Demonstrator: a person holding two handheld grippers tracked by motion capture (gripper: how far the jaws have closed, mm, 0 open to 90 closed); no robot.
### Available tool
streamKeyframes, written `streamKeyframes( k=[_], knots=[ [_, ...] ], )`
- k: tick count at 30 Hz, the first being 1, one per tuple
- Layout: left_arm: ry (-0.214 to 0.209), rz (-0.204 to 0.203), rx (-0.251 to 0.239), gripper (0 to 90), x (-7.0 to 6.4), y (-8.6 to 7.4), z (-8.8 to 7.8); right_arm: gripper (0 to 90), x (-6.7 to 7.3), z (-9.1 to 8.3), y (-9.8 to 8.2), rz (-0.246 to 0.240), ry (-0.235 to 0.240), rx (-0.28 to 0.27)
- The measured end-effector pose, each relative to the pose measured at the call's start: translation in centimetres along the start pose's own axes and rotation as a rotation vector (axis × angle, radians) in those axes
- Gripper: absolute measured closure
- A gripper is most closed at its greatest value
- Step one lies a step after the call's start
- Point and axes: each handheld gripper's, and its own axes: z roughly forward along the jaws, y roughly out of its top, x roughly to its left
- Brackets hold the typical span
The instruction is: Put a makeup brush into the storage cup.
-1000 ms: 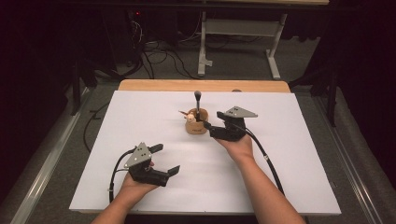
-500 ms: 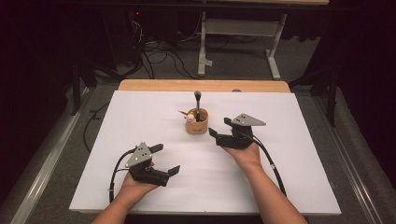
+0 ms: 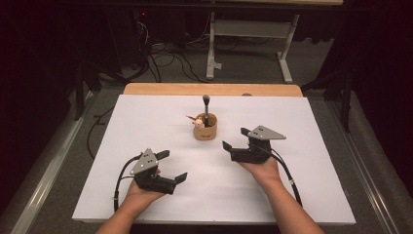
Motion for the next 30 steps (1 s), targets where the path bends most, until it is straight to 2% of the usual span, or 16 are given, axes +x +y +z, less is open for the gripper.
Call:
streamKeyframes(
  k=[5,7,24,30],
  knots=[
    [0.005,0.0,0.0,0.2,0.0,0.0,0.0,3.9,0.0,-1.0,-0.6,-0.004,-0.002,0.004],
    [0.005,0.0,0.001,0.2,0.0,0.0,0.0,1.3,0.0,-1.6,-0.9,-0.002,-0.018,0.013],
    [0.002,-0.006,0.001,0.2,-0.2,0.0,0.0,1.3,-0.5,-6.8,-3.3,-0.019,-0.056,-0.014],
    [0.0,-0.011,0.003,0.2,-0.3,0.0,0.1,1.3,-0.5,-8.5,-4.0,-0.025,-0.084,-0.028]
  ],
)
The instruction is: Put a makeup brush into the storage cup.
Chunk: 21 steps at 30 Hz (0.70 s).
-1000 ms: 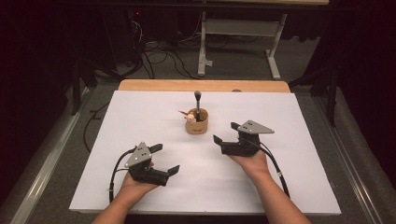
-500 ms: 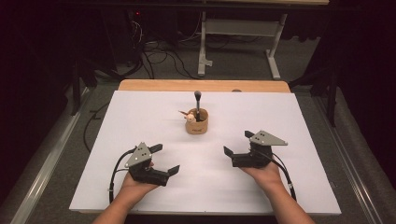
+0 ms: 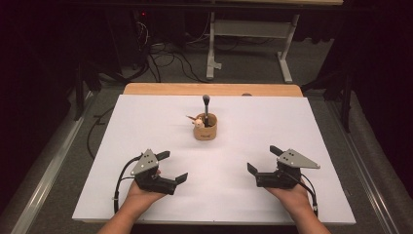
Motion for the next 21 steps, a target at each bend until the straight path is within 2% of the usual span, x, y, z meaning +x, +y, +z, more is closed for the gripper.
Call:
streamKeyframes(
  k=[5,9,11,16,21],
  knots=[
    [-0.004,-0.006,0.004,0.2,-0.3,-0.1,0.0,1.4,-0.5,-0.8,-1.0,-0.009,-0.036,-0.027],
    [-0.01,-0.001,0.002,0.2,-0.4,0.0,0.2,1.4,-0.6,-0.9,-1.7,-0.026,-0.048,-0.007],
    [-0.01,0.0,0.004,0.2,-0.3,0.0,0.3,1.4,-0.6,-0.9,-1.7,-0.006,-0.054,-0.016],
    [-0.011,-0.003,0.002,0.2,-0.2,0.0,0.2,1.4,-0.4,-0.9,-1.6,-0.032,-0.063,-0.036],
    [-0.013,0.0,0.003,0.1,-0.3,0.0,0.3,1.6,-0.6,-1.4,-1.4,-0.023,-0.066,-0.054]
  ],
)
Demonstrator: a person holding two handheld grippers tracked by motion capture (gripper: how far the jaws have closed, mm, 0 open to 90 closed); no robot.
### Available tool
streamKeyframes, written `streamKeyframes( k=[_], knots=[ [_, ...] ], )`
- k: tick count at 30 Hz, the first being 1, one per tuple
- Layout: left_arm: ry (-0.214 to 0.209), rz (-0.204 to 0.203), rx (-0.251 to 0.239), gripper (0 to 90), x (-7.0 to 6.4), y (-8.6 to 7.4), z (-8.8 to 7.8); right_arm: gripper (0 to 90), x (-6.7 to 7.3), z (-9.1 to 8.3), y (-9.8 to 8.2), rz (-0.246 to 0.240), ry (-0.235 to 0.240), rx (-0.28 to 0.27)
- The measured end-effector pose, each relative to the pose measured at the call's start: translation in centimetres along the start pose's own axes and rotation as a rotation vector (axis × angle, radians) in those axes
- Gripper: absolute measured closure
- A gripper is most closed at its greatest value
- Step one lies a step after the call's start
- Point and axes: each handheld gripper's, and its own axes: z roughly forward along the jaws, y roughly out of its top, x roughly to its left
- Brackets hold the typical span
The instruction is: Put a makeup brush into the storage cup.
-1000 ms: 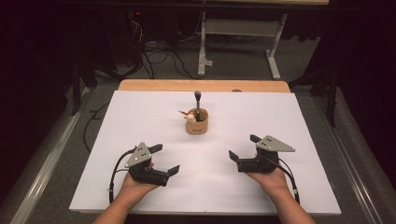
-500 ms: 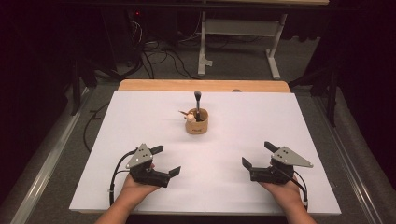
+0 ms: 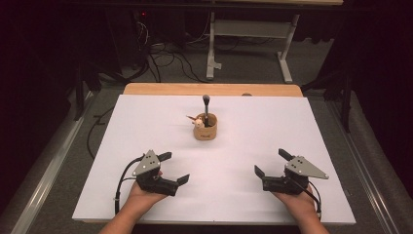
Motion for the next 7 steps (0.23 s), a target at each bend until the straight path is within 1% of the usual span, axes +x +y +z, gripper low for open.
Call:
streamKeyframes(
  k=[7],
  knots=[
    [0.001,-0.004,-0.002,0.2,0.1,0.01,-0.03,2.2,-0.2,-0.2,0.13,0.01,-0.001,-0.011]
  ],
)
